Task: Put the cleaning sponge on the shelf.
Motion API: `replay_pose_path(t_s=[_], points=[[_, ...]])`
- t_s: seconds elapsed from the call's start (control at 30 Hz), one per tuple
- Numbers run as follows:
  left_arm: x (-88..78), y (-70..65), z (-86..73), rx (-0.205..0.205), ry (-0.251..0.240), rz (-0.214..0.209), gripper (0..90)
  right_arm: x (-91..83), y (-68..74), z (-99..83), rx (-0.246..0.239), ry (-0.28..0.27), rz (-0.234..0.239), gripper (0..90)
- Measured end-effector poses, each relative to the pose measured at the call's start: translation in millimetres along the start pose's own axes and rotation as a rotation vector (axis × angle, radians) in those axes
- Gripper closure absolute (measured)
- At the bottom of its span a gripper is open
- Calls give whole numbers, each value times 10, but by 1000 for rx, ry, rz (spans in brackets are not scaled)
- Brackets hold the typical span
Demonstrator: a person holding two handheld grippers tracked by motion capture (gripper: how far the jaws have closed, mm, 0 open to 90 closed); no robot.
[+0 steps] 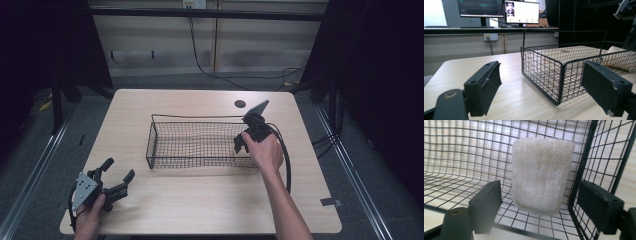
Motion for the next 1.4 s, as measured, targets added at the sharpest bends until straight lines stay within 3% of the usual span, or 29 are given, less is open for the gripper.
replay_pose_path(t_s=[0.27, 0.6, 0.93, 1.03, 1.4], points=[[0, 0, 0, 0, 0, 0, 157, -150, -30, -17, -19, -39, 41, 171], [1, -1, 1, -1, -1, 1, 157, -260, 18, -87, -122, -62, 150, 184], [0, 0, 0, -1, -1, 1, 157, -354, 85, -179, -223, -84, 230, 186], [0, 0, 0, -1, -1, 0, 157, -385, 86, -208, -234, -96, 232, 188], [0, 0, 0, 0, 0, 0, 157, -522, 109, -392, -293, -152, 311, 205]])
Point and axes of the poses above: each handheld gripper's, and its own axes: x roughly forward along the jaws, z roughly out of its top, y roughly to its left, the point moved 6 cm from there along x, roughly forward along the jaws, and after that the axes turned 12 degrees about x, right-handed, at the moved point
